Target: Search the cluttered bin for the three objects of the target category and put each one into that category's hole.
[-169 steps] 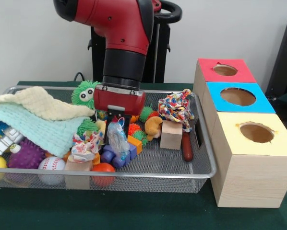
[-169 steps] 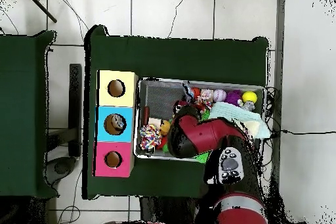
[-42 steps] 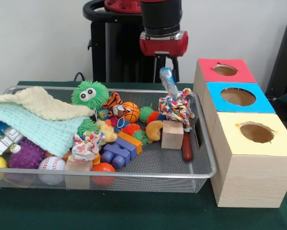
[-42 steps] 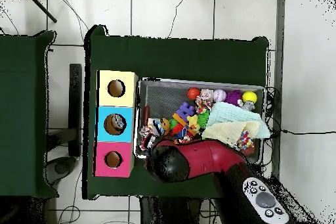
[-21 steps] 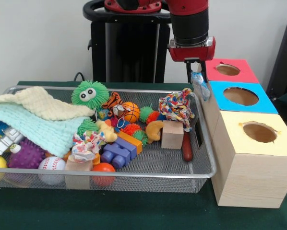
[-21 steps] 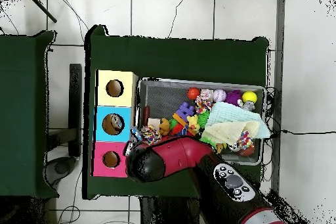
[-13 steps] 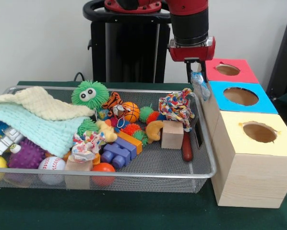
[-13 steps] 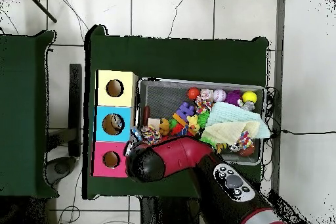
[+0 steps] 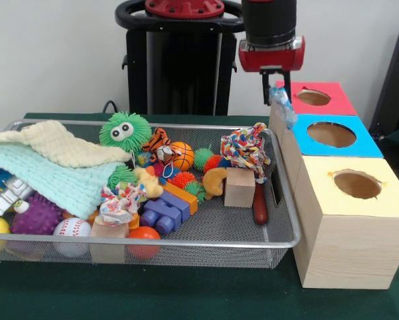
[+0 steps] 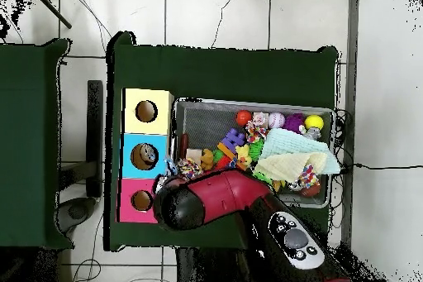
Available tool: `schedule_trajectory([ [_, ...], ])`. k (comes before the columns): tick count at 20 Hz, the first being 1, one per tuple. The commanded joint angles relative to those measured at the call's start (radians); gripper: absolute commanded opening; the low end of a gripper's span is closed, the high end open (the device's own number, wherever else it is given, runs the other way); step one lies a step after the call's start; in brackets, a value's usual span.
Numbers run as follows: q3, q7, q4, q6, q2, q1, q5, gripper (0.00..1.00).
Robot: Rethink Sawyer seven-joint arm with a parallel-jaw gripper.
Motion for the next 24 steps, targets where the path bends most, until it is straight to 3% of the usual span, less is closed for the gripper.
schedule_trajectory([
  [1,0.091,-0.104,0.04,0.141,-0.113,-0.024,0.066,0.0],
  [10,0.097,-0.101,0.032,0.112,-0.1,-0.032,0.054,0.0],
  [17,0.023,-0.068,-0.047,0.056,-0.068,0.033,-0.047,0.0],
  [24,0.075,-0.076,0.002,0.074,-0.04,0.009,0.011,0.0],
])
